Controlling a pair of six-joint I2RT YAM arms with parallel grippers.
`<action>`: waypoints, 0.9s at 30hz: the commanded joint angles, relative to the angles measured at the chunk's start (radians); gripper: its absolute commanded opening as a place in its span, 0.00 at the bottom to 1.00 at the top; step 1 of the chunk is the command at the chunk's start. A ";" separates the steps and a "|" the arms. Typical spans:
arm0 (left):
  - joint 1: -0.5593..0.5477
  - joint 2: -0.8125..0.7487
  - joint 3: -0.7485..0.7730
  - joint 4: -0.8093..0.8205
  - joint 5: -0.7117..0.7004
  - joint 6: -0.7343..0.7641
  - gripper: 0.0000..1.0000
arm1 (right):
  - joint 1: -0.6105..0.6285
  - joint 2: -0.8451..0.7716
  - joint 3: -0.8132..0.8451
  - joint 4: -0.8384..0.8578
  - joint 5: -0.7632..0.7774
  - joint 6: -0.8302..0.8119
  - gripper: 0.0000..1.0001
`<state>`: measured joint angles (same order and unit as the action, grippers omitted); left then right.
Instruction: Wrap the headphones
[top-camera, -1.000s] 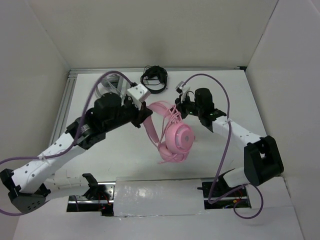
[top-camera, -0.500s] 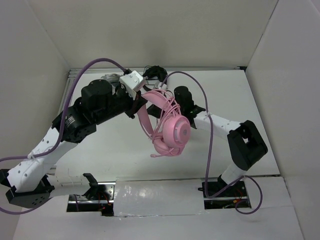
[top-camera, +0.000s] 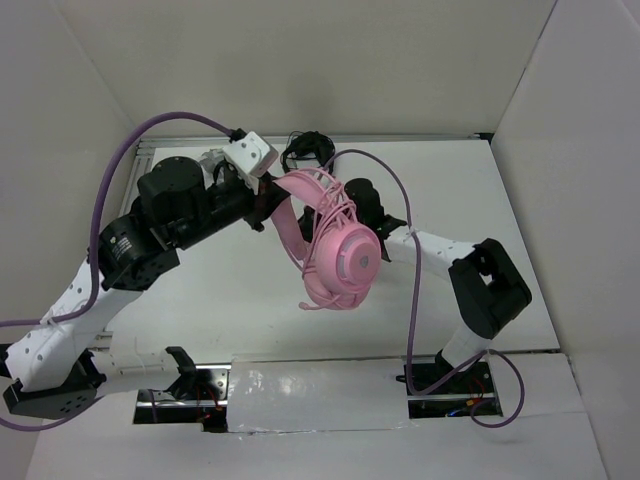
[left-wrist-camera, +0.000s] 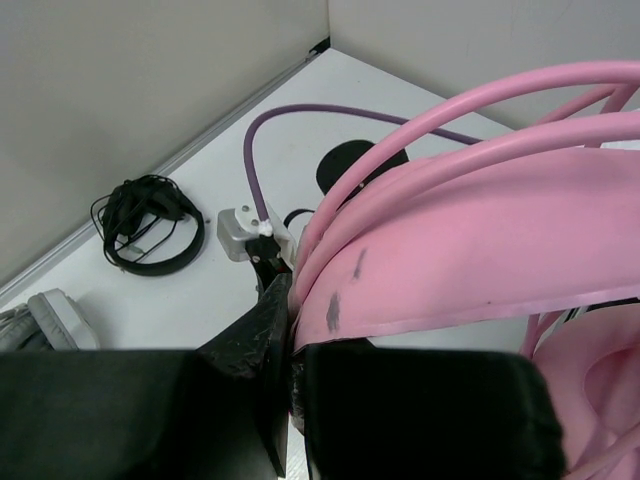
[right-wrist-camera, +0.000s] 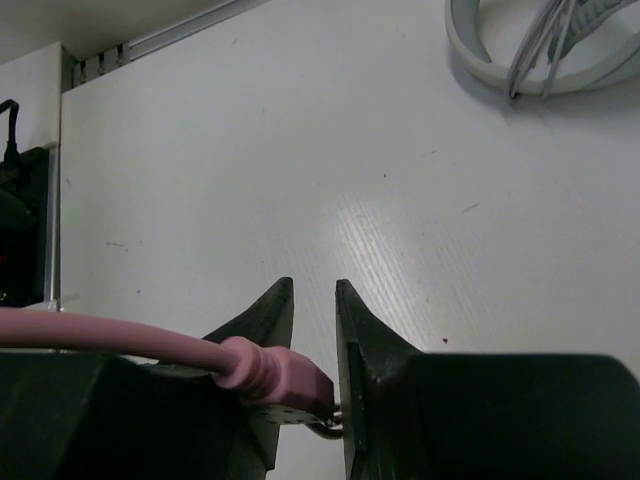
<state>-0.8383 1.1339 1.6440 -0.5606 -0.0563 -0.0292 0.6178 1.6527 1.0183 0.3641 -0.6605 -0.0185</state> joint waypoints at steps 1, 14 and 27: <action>-0.010 -0.060 0.069 0.237 0.033 -0.061 0.00 | 0.007 -0.019 -0.030 0.018 0.033 0.008 0.31; -0.010 -0.065 0.128 0.231 0.039 -0.066 0.00 | 0.007 0.048 -0.030 0.076 0.010 0.055 0.36; -0.012 -0.062 0.145 0.245 -0.025 -0.089 0.00 | 0.049 0.073 -0.086 0.226 0.021 0.114 0.03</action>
<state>-0.8429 1.0973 1.7313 -0.4927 -0.0364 -0.0376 0.6441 1.7111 0.9630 0.4927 -0.6479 0.0734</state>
